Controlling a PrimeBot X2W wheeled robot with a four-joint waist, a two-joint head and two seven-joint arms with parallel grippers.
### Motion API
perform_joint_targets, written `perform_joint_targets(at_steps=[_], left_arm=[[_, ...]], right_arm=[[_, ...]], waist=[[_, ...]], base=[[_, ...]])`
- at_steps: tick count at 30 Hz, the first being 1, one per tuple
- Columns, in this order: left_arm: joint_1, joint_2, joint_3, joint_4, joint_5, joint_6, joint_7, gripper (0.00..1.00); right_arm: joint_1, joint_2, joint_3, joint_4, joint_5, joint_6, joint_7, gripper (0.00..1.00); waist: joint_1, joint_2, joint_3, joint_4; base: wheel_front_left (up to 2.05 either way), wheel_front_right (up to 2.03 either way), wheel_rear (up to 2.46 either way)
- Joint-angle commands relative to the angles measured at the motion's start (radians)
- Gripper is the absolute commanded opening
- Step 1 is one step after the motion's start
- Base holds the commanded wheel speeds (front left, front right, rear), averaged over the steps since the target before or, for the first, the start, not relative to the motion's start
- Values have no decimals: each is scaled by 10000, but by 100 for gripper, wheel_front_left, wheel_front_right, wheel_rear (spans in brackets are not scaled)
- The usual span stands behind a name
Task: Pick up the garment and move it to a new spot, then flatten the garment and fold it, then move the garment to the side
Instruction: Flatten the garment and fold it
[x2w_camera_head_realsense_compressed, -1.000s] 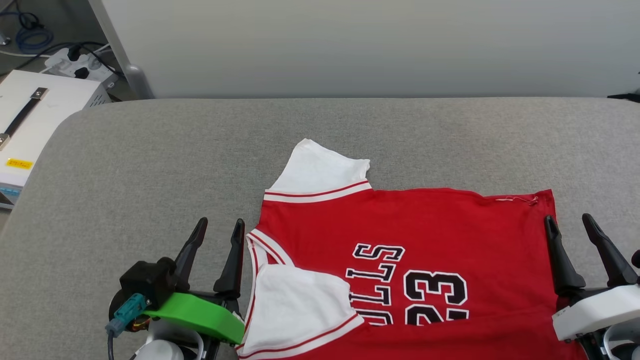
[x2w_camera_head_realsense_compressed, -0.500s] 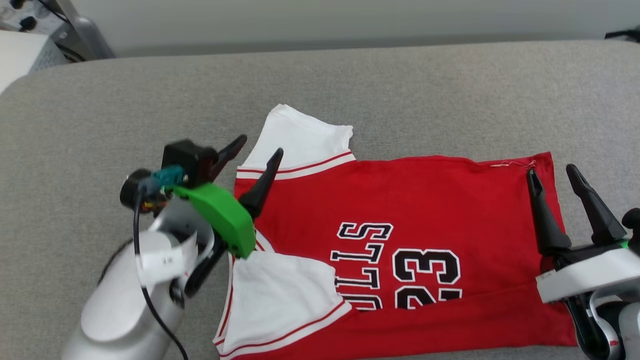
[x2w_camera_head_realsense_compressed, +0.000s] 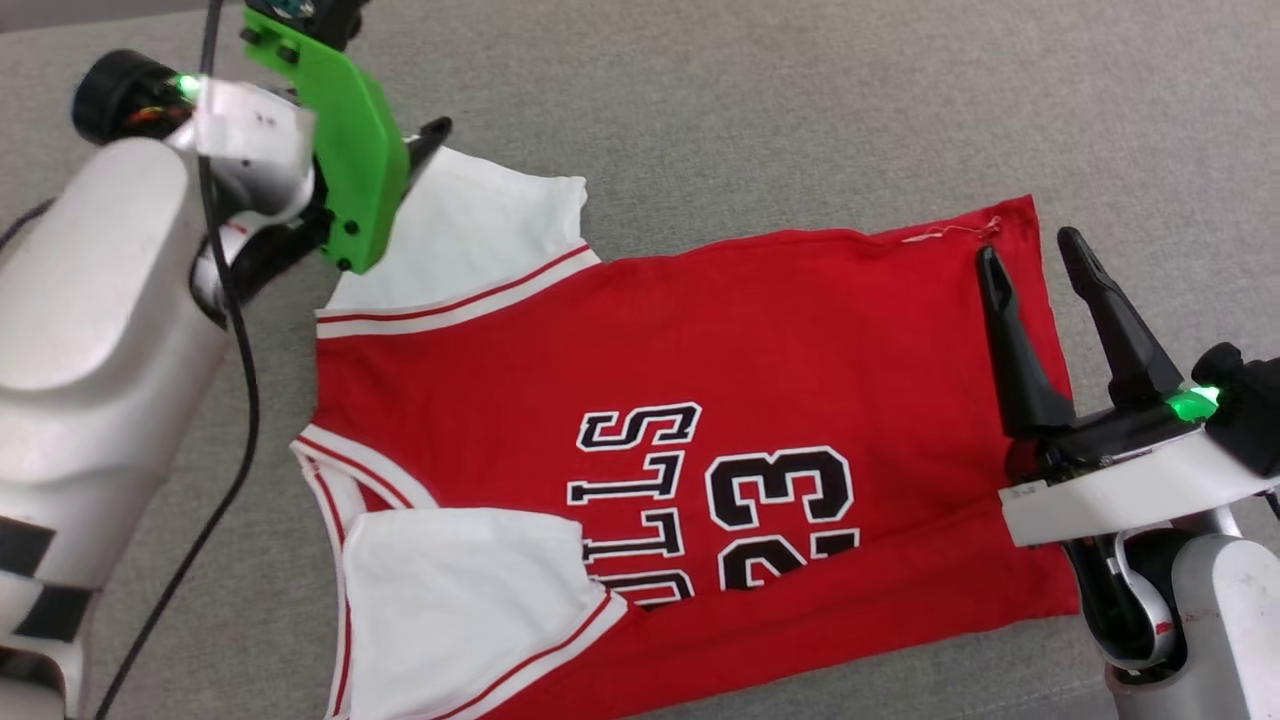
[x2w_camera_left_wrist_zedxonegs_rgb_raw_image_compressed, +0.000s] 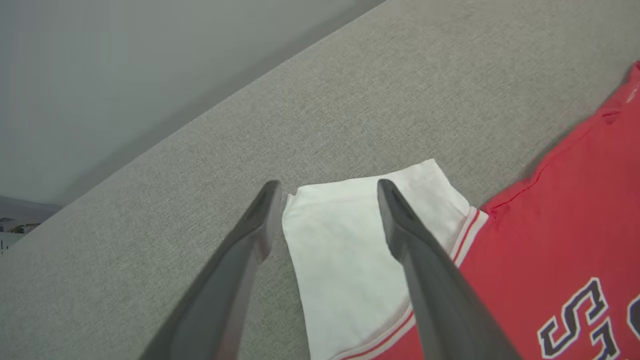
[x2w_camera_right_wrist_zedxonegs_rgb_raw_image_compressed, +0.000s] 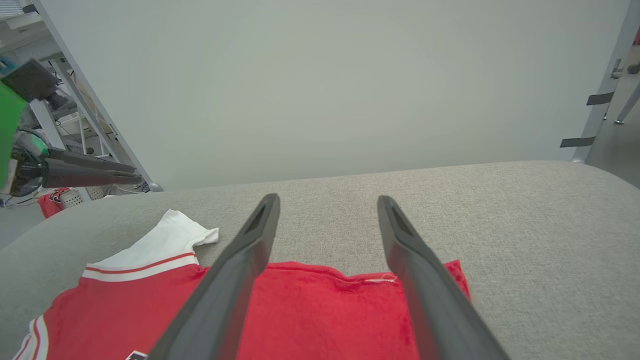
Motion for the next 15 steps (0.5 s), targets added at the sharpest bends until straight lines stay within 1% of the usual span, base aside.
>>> perform_joint_targets(at_steps=[1, 3, 9, 15], left_arm=[[-249, 85, -1, 459, -250, -26, 368, 100], [-531, 80, -25, 1156, -516, -26, 959, 100], [-983, 275, -99, 2712, -637, -26, 1327, 100], [-967, 456, -275, 3443, -607, -27, 1052, 100]], right_arm=[[-184, 51, 67, -48, 40, -7, -102, 100], [-244, 89, 165, -18, 47, -7, -159, 100], [-388, 83, 366, 167, 129, -7, -280, 100], [-429, 53, 459, 239, 216, -7, -354, 100]], waist=[[-1, 0, 835, -826], [-1, 0, 931, -928], [-1, 0, 1118, -1187], [-1, 0, 1169, -1303]], base=[[0, 0, 0], [0, 0, 0], [0, 0, 0], [0, 0, 0]])
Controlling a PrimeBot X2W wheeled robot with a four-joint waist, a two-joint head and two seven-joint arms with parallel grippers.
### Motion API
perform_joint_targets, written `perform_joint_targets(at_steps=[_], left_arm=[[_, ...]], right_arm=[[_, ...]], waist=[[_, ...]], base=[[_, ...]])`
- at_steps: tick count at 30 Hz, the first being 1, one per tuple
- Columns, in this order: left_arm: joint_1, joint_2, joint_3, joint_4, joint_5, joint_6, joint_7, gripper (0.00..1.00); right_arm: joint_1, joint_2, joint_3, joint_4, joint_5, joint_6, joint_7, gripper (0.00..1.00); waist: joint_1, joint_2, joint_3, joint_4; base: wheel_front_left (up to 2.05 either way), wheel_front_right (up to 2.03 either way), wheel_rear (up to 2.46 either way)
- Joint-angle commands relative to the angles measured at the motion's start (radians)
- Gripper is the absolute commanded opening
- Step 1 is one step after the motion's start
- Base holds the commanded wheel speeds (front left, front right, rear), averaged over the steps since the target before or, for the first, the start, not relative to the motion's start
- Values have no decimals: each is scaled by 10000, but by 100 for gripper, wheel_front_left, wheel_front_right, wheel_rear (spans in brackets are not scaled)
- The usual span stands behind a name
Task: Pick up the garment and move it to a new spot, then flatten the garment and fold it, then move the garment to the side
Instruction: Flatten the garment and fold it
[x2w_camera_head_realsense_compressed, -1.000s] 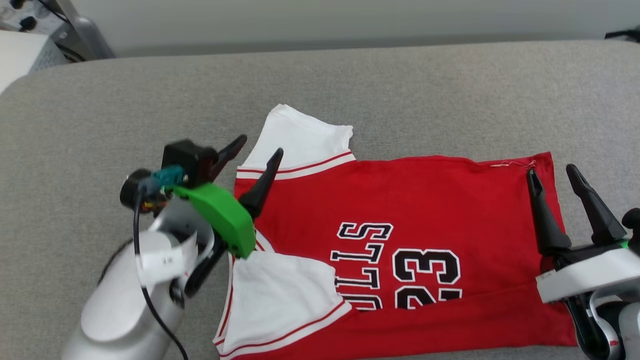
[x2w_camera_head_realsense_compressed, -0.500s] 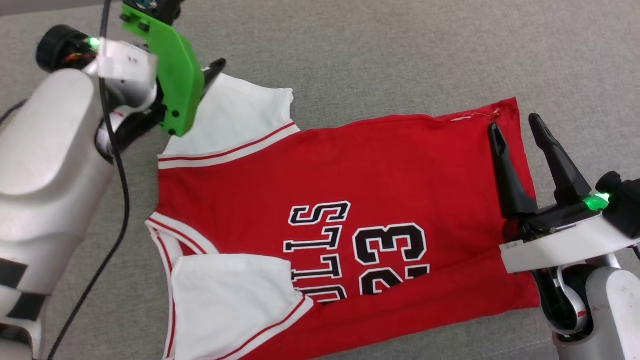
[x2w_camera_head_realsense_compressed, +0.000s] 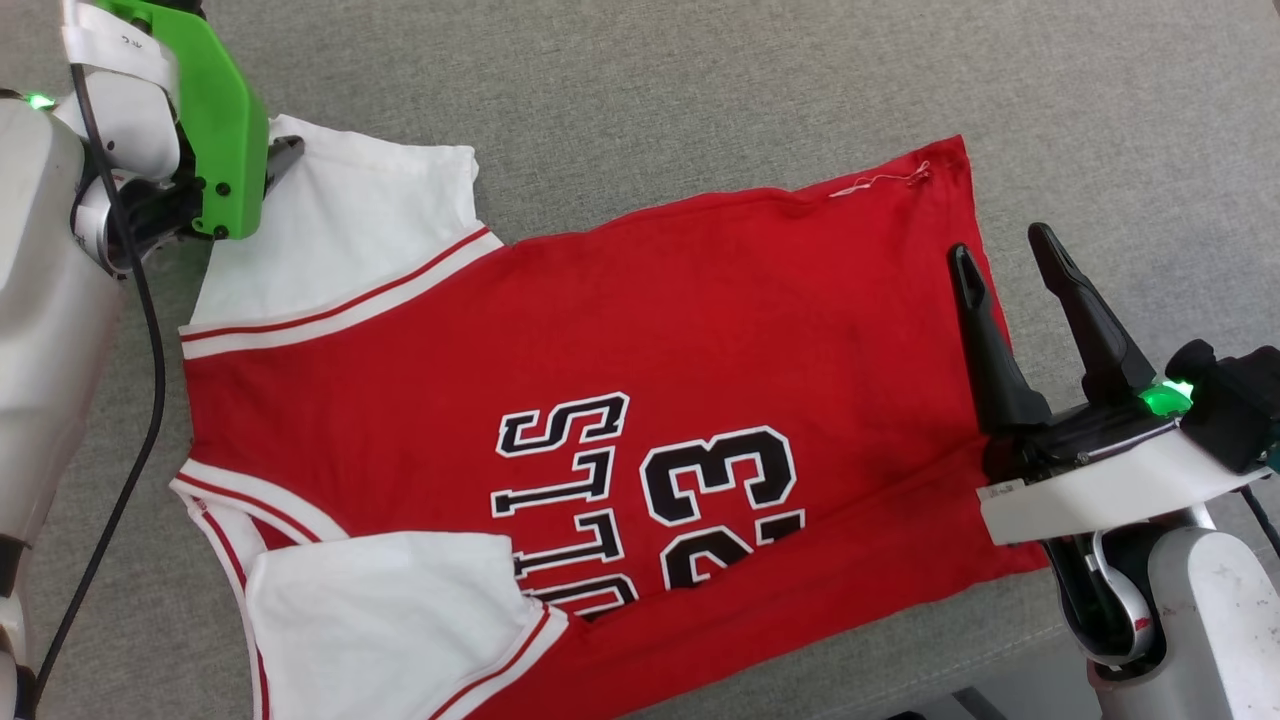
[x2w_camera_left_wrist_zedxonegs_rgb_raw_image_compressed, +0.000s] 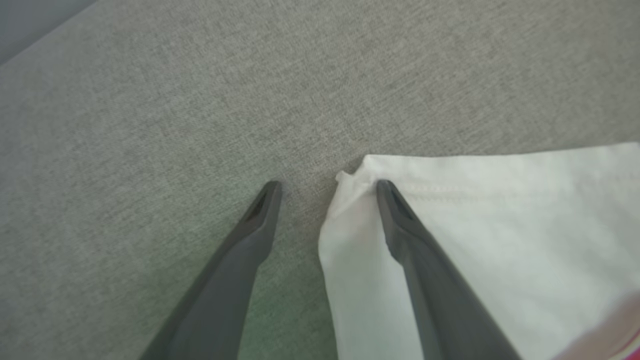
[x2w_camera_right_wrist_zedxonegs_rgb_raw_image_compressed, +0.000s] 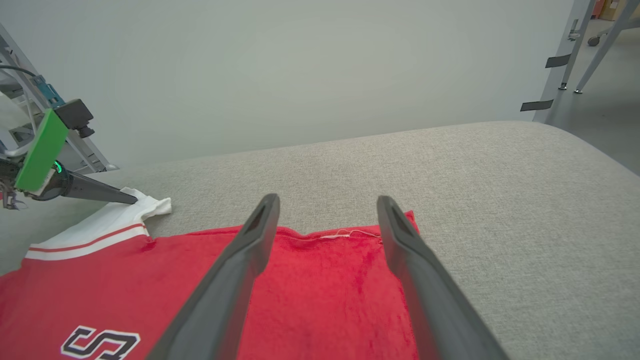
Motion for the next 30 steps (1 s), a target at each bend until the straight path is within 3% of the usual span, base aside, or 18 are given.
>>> perform_joint_targets(at_steps=[1, 2, 3, 7, 16, 25, 30], left_arm=[[165, 32, -164, 304, -80, -25, 85, 100], [217, 12, -217, 374, -158, -25, 184, 82], [277, -26, -277, 421, -286, -26, 309, 0], [414, -160, -277, 500, -670, -26, 314, 0], [746, -351, -220, 23, -1158, -26, -1001, 0], [1447, -338, -238, -1291, -1184, 102, -1826, 0], [1935, -370, -270, -2741, -1205, 523, -1903, 0]], right_arm=[[-207, -10, 33, 25, 119, -7, -84, 100], [-207, -20, 27, 29, 125, -7, -91, 100], [-204, -33, 15, 36, 127, -7, -96, 100], [-167, -83, -28, 88, 106, -7, -74, 100], [-4, -308, -174, 309, 30, -7, 307, 100], [271, -1184, -754, 621, -283, -7, 2491, 100], [82, -1947, -1020, 747, -266, -7, 4437, 100]], waist=[[-1, 0, 71, -73], [-1, 0, 71, -70], [-1, 0, 64, -59], [-1, 0, -53, 37], [-1, 0, -978, 442], [-1, 0, -1927, 1307], [-1, 0, -2045, 1885]], base=[[0, 0, 0], [0, 0, 0], [0, 0, 0], [0, 0, 0], [0, 0, 0], [0, 0, 0], [0, 0, 0]])
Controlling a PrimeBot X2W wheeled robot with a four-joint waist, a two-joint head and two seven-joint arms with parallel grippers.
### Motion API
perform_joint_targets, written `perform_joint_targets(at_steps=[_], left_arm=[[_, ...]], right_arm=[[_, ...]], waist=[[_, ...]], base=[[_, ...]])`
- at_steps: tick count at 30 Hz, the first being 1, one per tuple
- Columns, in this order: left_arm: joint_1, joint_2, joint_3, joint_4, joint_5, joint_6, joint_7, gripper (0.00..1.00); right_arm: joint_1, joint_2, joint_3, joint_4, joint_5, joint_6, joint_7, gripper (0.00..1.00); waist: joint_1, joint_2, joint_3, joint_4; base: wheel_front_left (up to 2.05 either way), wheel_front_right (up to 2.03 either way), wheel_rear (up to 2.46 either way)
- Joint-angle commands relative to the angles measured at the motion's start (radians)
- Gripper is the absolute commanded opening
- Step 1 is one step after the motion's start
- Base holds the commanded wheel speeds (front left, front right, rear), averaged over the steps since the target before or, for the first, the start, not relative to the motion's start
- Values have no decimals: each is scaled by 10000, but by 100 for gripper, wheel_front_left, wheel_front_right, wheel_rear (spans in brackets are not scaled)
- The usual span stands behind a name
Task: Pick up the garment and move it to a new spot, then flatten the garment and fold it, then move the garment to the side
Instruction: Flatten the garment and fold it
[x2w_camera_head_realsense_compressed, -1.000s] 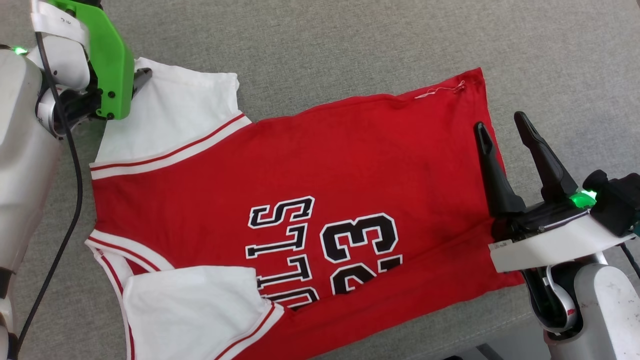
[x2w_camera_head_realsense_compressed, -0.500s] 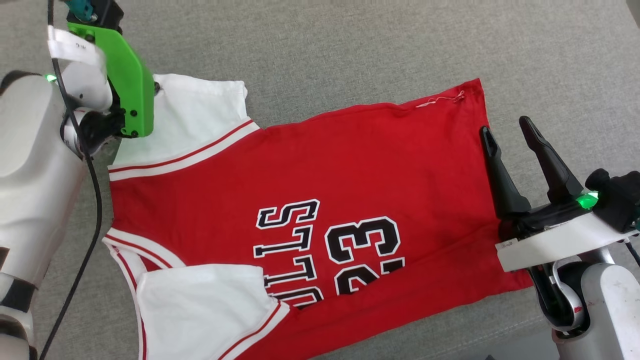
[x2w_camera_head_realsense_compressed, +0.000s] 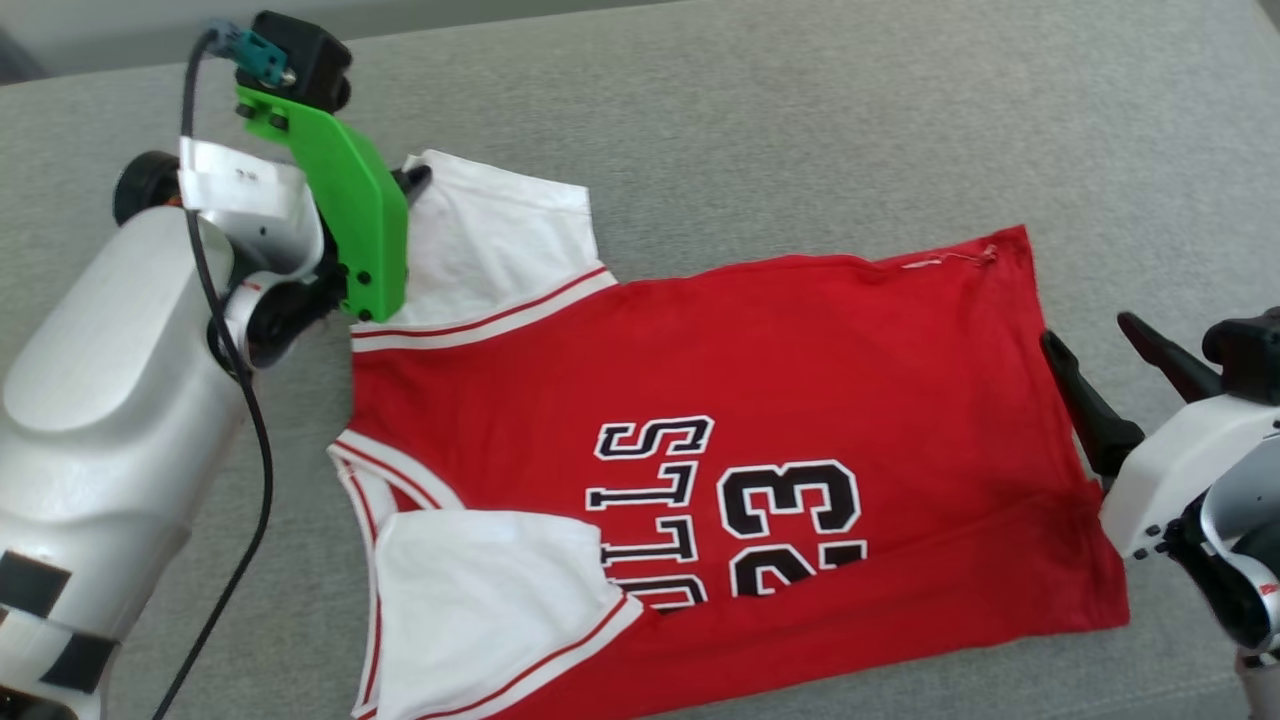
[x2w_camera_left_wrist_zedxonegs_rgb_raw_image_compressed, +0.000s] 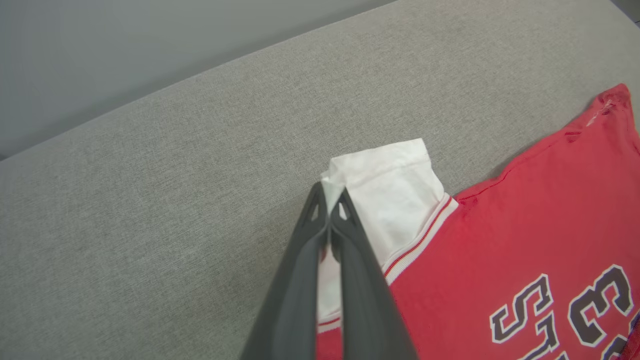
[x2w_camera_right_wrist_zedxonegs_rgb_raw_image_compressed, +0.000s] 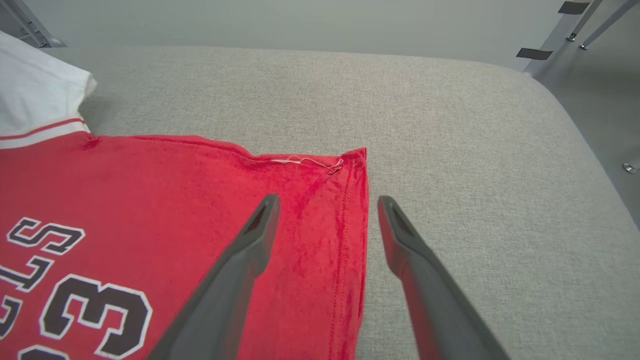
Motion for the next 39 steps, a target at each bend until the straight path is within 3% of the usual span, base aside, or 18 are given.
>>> perform_joint_targets(at_steps=[1, 9, 13, 18, 28, 29, 30, 31, 39], left_arm=[[323, 39, -11, -356, -48, 179, 26, 0], [1324, 616, -33, -3087, 277, 1131, -65, 0], [1704, 752, -60, -4292, 554, 1520, -313, 0], [1942, 805, -119, -5321, 716, 1799, -384, 0], [2095, 747, -207, -5943, 813, 1911, -589, 0], [2103, 755, -209, -5918, 818, 1903, -608, 0], [2115, 763, -212, -5872, 819, 1893, -631, 0], [2132, 772, -212, -5819, 814, 1880, -657, 0], [2550, 761, -39, -5238, 583, 1935, -1110, 0]], right_arm=[[-136, -282, 17, 97, -31, -7, 585, 100], [-1530, -1267, 6, 670, 387, -7, 3083, 100], [-2303, -1929, 268, 1359, 293, -7, 3351, 100], [-3022, -2275, 549, 2389, 368, -7, 3655, 100], [-3829, -2515, 1419, 4142, 632, -7, 3833, 100], [-3847, -2549, 1479, 4238, 679, -7, 3813, 97], [-3859, -2560, 1537, 4359, 752, -7, 3803, 38], [-3868, -2571, 1598, 4446, 801, -7, 3775, 0], [-4099, -2533, 1608, 4848, 937, -7, 2727, 0]], waist=[[0, 0, -258, 575], [0, 0, 257, 1196], [0, 0, 637, 1511], [0, 0, 1050, 1874], [0, 0, 1421, 2341], [0, 0, 1429, 2361], [0, 0, 1426, 2377], [0, 0, 1410, 2388], [0, 0, 866, 2331]], base=[[0, 0, 0], [0, 0, 0], [0, 0, 0], [0, 0, 0], [0, 0, 0], [0, 0, 0], [0, 0, 0], [0, 0, 0], [0, 0, 0]])
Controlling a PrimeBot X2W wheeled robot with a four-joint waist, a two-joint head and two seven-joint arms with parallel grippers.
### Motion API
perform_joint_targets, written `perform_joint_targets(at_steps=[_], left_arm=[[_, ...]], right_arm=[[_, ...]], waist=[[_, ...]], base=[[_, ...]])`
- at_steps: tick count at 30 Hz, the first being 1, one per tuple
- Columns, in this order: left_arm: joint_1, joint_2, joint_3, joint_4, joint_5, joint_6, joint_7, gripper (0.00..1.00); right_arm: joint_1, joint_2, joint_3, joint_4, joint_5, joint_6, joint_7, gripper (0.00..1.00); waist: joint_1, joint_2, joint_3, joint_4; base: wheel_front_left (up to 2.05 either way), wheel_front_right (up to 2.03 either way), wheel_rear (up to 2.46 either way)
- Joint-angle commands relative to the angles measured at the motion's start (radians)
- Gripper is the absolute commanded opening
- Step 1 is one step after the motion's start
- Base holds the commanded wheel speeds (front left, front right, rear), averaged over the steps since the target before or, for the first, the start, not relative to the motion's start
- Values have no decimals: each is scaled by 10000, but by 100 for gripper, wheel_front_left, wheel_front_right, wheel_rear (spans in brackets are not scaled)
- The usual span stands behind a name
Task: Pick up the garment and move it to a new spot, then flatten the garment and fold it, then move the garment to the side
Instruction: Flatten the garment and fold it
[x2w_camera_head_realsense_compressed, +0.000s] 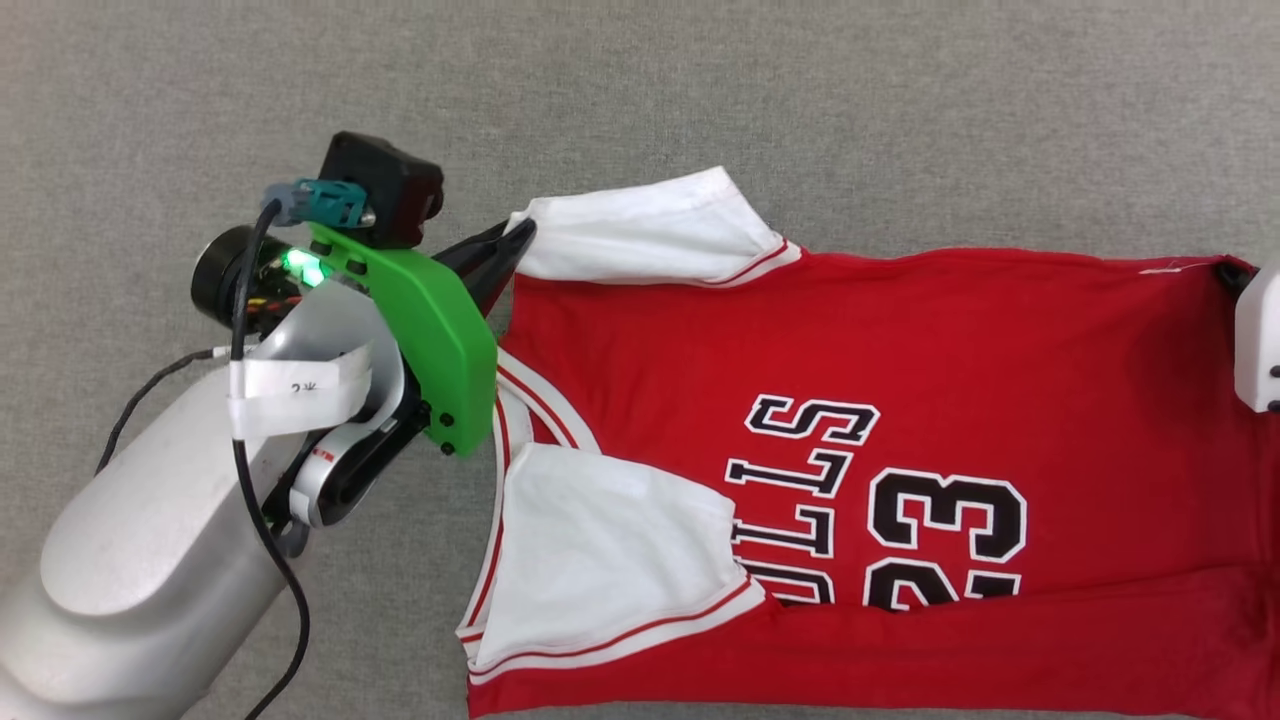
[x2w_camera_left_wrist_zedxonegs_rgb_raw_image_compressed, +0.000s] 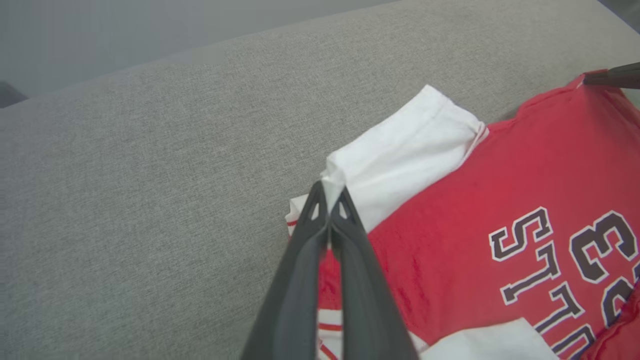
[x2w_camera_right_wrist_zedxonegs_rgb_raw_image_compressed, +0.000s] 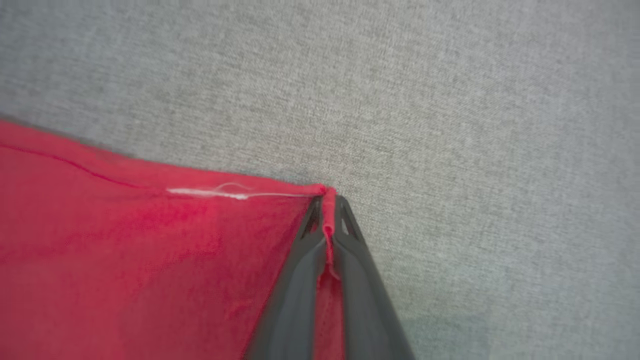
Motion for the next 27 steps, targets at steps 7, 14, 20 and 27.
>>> perform_joint_targets(at_steps=[7, 14, 20, 27], left_arm=[[786, -1, 218, 387, -349, 103, -627, 0], [1797, 142, 126, 251, -568, 310, -836, 0], [3218, 285, -165, -200, -729, 701, -1017, 0], [4795, 455, -461, -536, -938, 1172, -1254, 0]], right_arm=[[271, 172, -41, 226, 281, -9, -1157, 0], [1519, 109, -132, 171, 683, -9, -2232, 0], [2879, -163, 199, -378, 989, -9, -3475, 0], [4182, -463, 223, -853, 1530, -9, -4082, 0]], waist=[[0, 0, -1101, -129], [0, 0, -2083, -129], [0, 0, -2742, -121], [0, 0, -3047, -61]], base=[[0, 0, 0], [0, 0, 0], [0, 0, 0], [0, 0, 0]])
